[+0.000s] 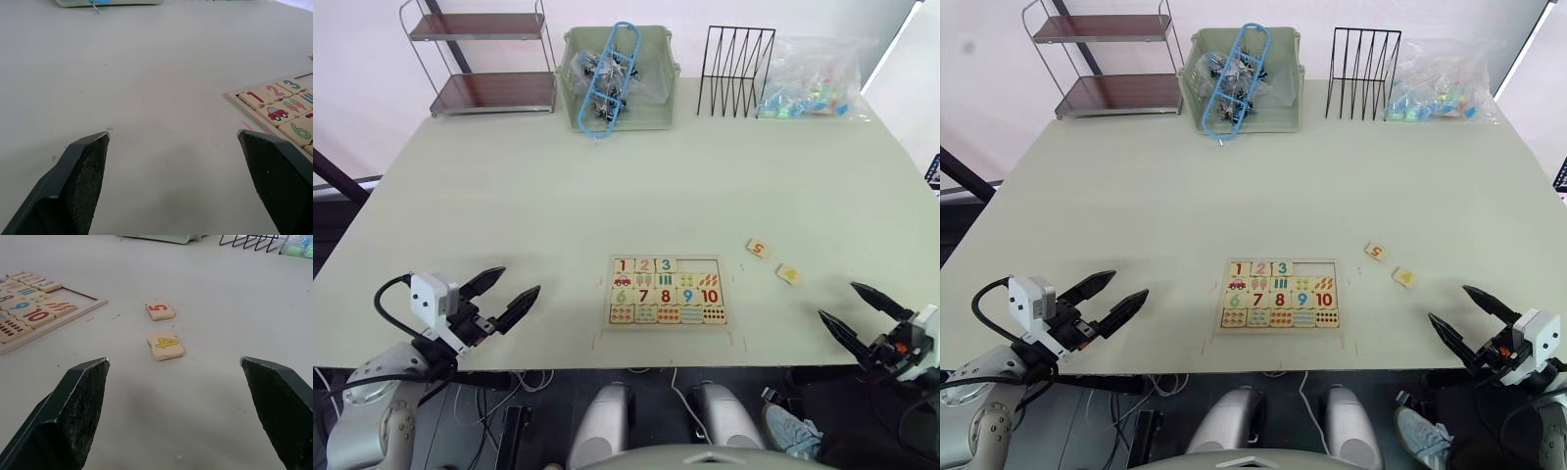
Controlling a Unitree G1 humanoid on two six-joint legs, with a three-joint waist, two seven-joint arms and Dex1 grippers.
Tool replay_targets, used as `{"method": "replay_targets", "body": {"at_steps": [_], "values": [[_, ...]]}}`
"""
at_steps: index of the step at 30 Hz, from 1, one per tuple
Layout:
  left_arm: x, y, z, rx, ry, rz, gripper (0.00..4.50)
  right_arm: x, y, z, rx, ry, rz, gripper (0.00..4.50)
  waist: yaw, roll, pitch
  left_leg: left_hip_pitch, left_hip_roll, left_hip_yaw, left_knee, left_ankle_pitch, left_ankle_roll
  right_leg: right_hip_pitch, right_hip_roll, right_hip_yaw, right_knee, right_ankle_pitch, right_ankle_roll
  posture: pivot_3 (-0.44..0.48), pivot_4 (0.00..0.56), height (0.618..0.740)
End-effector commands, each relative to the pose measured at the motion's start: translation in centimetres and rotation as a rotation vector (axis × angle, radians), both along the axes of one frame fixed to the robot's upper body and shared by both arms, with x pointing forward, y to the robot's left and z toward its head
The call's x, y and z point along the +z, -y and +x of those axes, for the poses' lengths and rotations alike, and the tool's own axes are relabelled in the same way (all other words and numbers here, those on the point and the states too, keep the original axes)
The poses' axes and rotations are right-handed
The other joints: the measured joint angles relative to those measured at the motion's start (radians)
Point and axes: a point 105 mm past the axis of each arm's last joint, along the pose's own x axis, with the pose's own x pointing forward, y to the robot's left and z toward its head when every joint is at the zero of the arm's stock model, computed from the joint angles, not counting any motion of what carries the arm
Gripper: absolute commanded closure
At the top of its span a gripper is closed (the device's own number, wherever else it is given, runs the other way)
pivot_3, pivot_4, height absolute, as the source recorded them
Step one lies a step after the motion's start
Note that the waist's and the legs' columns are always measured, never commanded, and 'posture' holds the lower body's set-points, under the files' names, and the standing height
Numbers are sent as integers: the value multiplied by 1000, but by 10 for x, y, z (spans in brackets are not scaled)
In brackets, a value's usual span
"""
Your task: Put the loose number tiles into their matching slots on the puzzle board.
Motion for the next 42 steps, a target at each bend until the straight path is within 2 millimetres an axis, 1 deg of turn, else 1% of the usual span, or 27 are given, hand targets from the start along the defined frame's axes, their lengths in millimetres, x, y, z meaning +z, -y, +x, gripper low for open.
{"method": "replay_targets", "body": {"at_steps": [1, 10, 15, 21, 29, 32, 36, 42], "values": [[9, -2, 0, -3, 43, 23, 60, 9, -3, 2, 14, 52, -19, 0, 0, 0, 0, 0, 0, 0, 0, 0, 0, 0, 0, 0, 0, 0, 0, 0, 150, 739], [6, 0, -3, -16, 49, 37, 60, 6, -4, 6, 34, 47, -19, 0, 0, 0, 0, 0, 0, 0, 0, 0, 0, 0, 0, 0, 0, 0, 0, 0, 150, 739], [3, 0, -2, -23, 47, 39, 60, 4, -7, 5, 48, 42, -19, 0, 0, 0, 0, 0, 0, 0, 0, 0, 0, 0, 0, 0, 0, 0, 0, 0, 150, 739], [6, -1, 1, -23, 61, 37, 60, 4, -10, 6, 50, 45, -17, 0, 0, 0, 0, 0, 0, 0, 0, 0, 0, 0, 0, 0, 0, 0, 0, 0, 150, 739], [6, -2, 4, -37, 70, 38, 60, 9, -13, 10, 53, 61, -21, 0, 0, 0, 0, 0, 0, 0, 0, 0, 0, 0, 0, 0, 0, 0, 0, 0, 150, 739], [6, -5, 7, -41, 69, 45, 60, 14, -19, 14, 64, 76, -20, 0, 0, 0, 0, 0, 0, 0, 0, 0, 0, 0, 0, 0, 0, 0, 0, 0, 150, 739], [9, -6, 12, -82, 80, 69, 60, 20, -24, 21, 78, 88, -18, 0, 0, 0, 0, 0, 0, 0, 0, 0, 0, 0, 1, 0, 0, 0, 0, 0, 150, 739], [17, -5, 23, -178, 81, 116, 60, 28, -23, 31, 67, 77, -15, 0, 0, 0, 0, -1, 0, 0, 0, 0, 0, -1, 2, -1, 0, 0, 1, 0, 150, 739]]}}
